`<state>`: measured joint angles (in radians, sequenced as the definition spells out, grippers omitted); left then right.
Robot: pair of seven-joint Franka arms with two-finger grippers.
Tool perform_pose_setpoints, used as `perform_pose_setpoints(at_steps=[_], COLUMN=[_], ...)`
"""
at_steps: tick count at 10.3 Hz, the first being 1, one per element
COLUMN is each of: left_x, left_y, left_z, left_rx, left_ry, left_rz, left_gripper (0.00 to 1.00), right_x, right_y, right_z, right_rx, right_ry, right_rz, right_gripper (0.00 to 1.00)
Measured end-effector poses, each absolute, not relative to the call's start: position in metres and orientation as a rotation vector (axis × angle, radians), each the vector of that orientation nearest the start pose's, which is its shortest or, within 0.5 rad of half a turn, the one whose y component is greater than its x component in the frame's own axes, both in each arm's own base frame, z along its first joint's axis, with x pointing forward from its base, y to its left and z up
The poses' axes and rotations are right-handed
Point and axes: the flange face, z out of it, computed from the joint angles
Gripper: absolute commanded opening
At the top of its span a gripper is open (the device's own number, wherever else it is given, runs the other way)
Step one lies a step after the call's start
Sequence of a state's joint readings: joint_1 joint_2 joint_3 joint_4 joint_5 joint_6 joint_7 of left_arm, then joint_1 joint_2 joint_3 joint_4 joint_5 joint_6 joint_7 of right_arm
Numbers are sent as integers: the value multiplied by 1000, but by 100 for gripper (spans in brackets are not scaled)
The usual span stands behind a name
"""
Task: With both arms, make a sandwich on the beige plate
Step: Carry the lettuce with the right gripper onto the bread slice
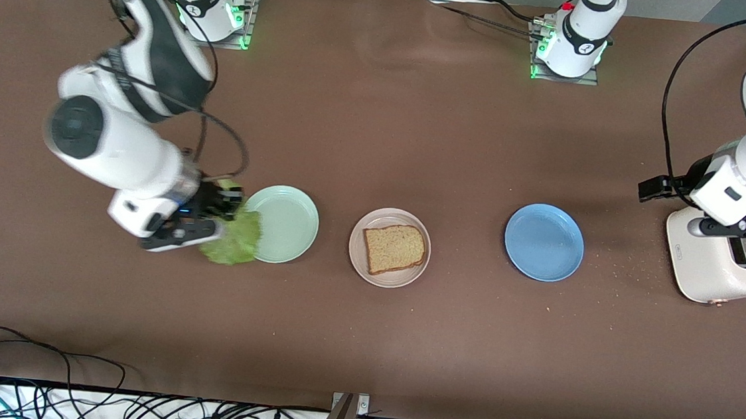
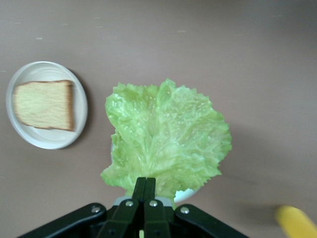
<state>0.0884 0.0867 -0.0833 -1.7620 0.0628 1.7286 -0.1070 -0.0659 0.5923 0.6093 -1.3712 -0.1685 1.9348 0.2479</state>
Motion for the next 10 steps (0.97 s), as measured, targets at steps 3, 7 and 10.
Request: perform_pose_setpoints(at_steps=[3, 7, 10], left_x=[567, 568, 567], left_y=[10, 17, 15], left_z=[527, 547, 565], left_rx=[-3072, -3074, -3094], left_ry=[-157, -160, -165], left_rz=[134, 130, 132], left_gripper=[100, 100, 100], right_x=[655, 637, 630], right_y=[333, 400, 433], right_z=[374, 330, 307], right_rx=[-2849, -2760, -2682], right_ry=[-401, -361, -209], right_rz=[-77, -132, -198], right_gripper=[0, 0, 0])
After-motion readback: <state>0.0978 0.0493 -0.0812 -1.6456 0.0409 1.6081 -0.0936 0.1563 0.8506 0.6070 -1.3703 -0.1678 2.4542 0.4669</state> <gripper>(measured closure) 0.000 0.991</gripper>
